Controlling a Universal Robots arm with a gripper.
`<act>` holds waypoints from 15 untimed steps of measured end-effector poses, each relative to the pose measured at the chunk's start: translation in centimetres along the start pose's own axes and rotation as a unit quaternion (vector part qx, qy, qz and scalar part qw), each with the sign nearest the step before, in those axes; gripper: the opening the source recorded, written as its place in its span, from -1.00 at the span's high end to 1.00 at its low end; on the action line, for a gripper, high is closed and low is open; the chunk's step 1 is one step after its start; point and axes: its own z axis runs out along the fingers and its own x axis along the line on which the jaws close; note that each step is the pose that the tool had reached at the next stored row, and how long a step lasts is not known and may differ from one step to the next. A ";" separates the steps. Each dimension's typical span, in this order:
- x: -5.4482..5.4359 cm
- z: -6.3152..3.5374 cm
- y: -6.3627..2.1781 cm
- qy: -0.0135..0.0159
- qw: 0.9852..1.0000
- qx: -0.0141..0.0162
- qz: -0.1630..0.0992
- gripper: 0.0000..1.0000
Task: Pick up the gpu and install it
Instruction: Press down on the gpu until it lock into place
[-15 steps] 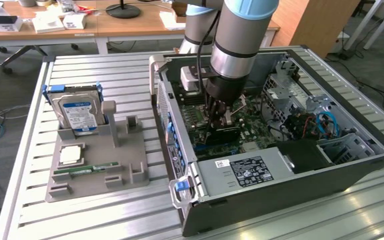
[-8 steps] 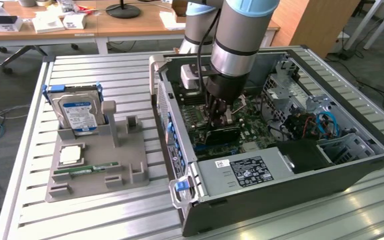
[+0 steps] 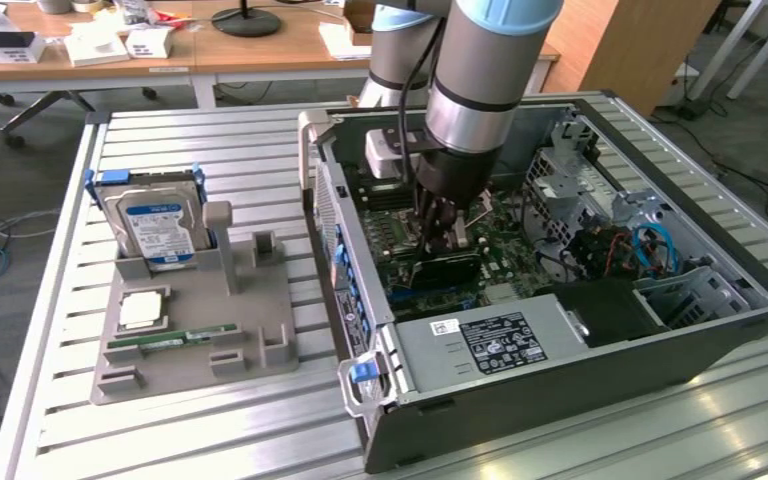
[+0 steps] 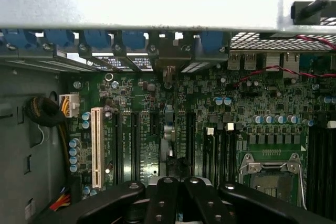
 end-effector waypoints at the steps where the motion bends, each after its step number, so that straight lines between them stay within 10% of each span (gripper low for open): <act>1: 0.0 0.12 0.00 0.000 1.000 0.000 0.000 0.79; 15: 0.0 0.38 0.02 0.000 1.000 0.000 0.000 0.79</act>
